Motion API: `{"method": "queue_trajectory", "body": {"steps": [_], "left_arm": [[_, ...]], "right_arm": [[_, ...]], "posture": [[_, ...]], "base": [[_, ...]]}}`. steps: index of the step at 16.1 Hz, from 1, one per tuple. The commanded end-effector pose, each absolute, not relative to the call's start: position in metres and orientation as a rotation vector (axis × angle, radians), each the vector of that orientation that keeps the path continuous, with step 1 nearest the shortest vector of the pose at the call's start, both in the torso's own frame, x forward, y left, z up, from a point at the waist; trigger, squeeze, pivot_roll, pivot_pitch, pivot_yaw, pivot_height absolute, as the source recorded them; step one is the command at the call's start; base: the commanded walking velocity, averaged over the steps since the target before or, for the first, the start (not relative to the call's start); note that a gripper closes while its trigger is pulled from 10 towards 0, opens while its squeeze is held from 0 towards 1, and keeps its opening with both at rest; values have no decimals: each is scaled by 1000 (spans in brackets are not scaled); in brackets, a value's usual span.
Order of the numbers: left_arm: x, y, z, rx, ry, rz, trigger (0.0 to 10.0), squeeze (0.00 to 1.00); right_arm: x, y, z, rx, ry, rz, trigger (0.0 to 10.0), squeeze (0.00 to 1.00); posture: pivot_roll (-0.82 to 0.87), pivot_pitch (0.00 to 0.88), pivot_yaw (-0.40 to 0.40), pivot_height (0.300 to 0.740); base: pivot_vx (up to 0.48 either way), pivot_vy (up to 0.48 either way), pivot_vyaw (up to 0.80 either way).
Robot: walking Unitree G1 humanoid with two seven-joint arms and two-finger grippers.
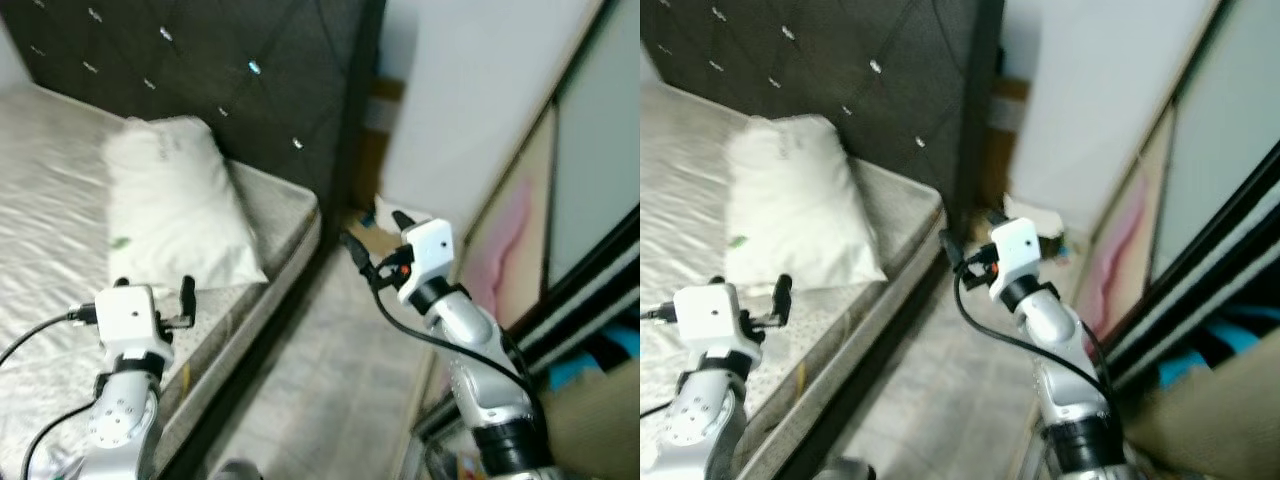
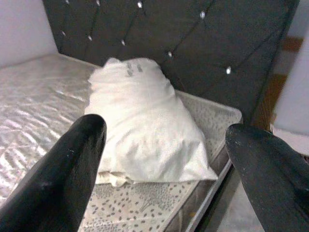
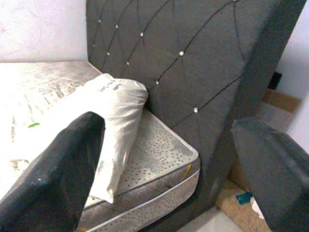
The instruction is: Clean up the room
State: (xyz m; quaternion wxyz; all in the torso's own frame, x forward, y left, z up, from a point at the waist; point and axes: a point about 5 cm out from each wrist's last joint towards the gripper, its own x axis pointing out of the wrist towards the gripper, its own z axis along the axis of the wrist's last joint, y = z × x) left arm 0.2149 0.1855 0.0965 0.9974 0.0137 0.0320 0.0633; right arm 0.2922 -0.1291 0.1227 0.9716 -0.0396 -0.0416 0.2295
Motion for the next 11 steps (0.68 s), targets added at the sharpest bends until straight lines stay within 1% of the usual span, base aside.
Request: {"method": "queue_trajectory", "body": {"steps": [1,8,11], "left_arm": [[216,184,100,33,50,115,10000,0],[219,187,103,42,34,144,10000,0],[219,188,102,4,37,136,10000,0]], "right_arm": [[293,-132,125,-78,-91,455,10000,0],[296,-130,126,-75,-96,462,10000,0],[297,-129,126,-73,-98,469,10000,0]], "posture": [[84,7,-85,740],[84,12,-83,740],[84,12,-83,740]], "base": [[0,0,800],[0,0,800],[0,0,800]]}}
